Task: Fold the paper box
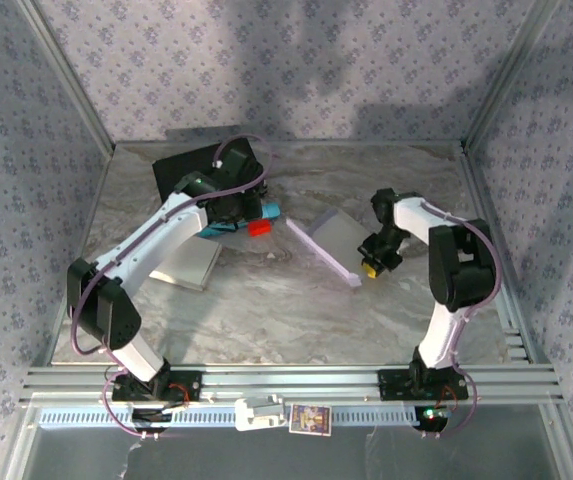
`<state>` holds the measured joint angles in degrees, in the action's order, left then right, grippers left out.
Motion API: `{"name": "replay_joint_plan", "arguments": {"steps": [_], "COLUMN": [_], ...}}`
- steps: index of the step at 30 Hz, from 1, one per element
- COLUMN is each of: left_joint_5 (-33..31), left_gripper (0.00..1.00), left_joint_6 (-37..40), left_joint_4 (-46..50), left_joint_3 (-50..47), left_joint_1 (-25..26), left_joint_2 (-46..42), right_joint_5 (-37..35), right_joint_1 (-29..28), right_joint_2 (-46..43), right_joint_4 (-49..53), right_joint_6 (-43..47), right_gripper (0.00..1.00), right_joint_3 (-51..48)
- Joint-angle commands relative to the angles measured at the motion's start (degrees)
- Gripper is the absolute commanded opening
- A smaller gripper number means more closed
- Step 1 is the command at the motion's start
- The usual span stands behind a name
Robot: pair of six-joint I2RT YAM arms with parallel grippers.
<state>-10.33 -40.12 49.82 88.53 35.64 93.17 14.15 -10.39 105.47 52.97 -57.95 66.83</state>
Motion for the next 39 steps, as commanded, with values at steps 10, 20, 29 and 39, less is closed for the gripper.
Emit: {"name": "replay_joint_plan", "arguments": {"steps": [10,20,29,39], "left_joint_5": [18.7,21.6,20.7,18.9], "left_gripper": [0.36,0.35,0.35,0.35], "left_joint_6": [-6.2,-7.1,-8.6,-12.1], "left_joint_4": [-16.9,-20.8,-20.2,-20.0], "left_joint_3": [-15.6,-7.9,-4.6,-14.7], "left_joint_1": [-1.1,2.4,2.9,-3.2], "left_joint_2": [2.6,13.0,14.2,0.8], "right_joint_5": [11.9,8.7,-6.9,-2.1], "right_joint_1": [-0.8,0.0,-0.5,-19.9], "right_joint_2": [-2.3,-9.0,-25.9,-8.5], "right_joint_4": [-5.1,-0.9,-6.8,12.3], "right_joint_6": [-23.8,-21.0,-2.9,38.6], "right_gripper": [0.05,0.50,0.64,0.62], "right_joint_3": [-6.5,-3.5,7.2,33.8]}}
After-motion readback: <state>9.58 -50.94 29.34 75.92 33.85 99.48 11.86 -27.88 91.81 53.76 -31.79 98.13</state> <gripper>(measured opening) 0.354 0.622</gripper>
